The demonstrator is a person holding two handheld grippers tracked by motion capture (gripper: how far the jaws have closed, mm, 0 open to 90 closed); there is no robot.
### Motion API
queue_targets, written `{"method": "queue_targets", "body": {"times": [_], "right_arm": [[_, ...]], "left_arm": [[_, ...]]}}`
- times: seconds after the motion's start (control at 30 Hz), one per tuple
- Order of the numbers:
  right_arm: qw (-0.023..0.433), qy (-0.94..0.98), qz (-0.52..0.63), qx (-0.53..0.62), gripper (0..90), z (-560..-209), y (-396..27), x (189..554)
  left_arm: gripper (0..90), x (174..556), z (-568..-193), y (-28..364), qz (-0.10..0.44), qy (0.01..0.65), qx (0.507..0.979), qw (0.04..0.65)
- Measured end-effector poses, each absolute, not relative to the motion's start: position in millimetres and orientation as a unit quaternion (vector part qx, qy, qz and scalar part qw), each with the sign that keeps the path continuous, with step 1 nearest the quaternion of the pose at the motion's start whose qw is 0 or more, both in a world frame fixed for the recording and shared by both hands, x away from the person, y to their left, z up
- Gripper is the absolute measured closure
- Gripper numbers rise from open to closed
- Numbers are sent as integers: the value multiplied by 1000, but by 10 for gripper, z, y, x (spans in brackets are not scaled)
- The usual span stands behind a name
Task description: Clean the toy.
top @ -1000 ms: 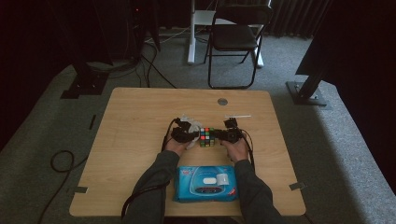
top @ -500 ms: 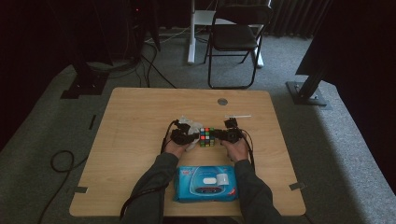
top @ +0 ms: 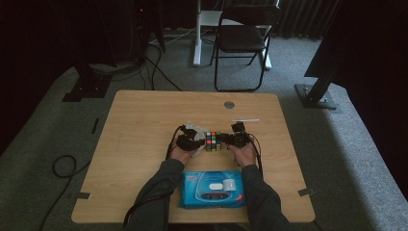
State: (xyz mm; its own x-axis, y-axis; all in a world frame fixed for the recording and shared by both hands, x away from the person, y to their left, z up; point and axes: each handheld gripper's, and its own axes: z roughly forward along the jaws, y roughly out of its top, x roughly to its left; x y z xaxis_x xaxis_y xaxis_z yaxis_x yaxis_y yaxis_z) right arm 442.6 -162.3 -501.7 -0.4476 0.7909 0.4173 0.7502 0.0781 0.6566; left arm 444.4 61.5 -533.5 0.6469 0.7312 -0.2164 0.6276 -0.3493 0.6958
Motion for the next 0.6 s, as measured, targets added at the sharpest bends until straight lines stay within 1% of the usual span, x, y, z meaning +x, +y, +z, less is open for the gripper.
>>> {"method": "queue_targets", "body": {"times": [0.07,0.23,0.4,0.47,0.57,0.6], "right_arm": [[23,734,431,525,665,-5017,-1623,4426],[22,733,433,525,666,-5023,-1627,4428],[22,732,434,525,667,-5026,-1628,4426],[22,732,434,525,668,-5026,-1628,4427],[23,732,435,525,674,-5025,-1626,4427],[22,731,435,525,676,-5026,-1625,4429]], "left_arm": [[865,4436,-5349,610,68,405,827,383],[866,4385,-5207,638,79,402,813,414],[867,4335,-5234,660,74,401,808,426],[866,4333,-5289,658,64,400,813,418],[860,4343,-5385,627,53,395,831,387],[861,4344,-5396,627,54,393,831,389]]}}
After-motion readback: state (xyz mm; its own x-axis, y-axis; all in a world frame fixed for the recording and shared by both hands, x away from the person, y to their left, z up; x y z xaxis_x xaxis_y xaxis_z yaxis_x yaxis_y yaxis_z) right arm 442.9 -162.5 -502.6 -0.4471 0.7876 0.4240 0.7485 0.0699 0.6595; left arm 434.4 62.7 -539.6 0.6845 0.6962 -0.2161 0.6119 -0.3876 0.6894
